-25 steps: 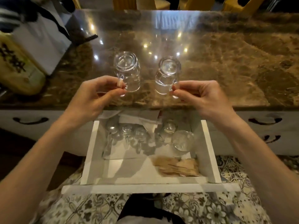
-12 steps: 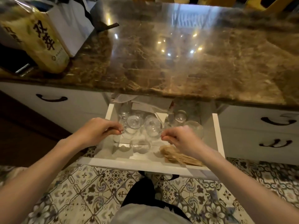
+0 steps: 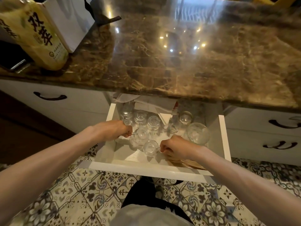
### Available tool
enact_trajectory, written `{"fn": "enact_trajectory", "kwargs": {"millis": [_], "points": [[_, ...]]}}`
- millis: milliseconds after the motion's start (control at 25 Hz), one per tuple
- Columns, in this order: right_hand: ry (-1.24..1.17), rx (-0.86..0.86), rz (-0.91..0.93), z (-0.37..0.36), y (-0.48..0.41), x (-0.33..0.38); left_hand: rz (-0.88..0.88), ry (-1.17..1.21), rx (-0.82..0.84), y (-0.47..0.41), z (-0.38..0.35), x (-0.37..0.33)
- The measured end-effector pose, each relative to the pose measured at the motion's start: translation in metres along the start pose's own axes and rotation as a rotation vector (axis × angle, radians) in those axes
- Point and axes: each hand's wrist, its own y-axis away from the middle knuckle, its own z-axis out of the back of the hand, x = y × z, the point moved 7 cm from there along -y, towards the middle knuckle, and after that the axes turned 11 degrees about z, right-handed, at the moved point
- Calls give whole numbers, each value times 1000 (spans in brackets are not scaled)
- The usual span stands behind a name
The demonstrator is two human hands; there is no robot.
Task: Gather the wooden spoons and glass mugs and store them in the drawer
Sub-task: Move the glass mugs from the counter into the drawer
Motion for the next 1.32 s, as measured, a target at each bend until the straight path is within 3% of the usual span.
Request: {"fn": "enact_trajectory", "kwargs": {"millis": [320, 600, 920, 1040, 1160, 1240, 1320], "points": [[-85, 125, 57, -22, -30, -4, -43, -251, 52, -15, 1, -1], [-156, 110, 27, -23, -46, -10, 28, -475, 72, -35, -8, 1], [-133, 32, -35, -12, -41, 0, 172, -420, 132, -33, 11, -2], [-88, -37, -159, 6, -19, 8, 174, -326, 54, -16, 39, -12], [-198, -305, -220, 32, 23, 33, 30, 84, -30, 7, 88, -28], [-503, -572, -196, 44, 55, 56, -86, 430, -321, 17, 140, -30], [-908, -795, -137, 44, 83, 80, -74, 611, -663, 17, 177, -15]]}}
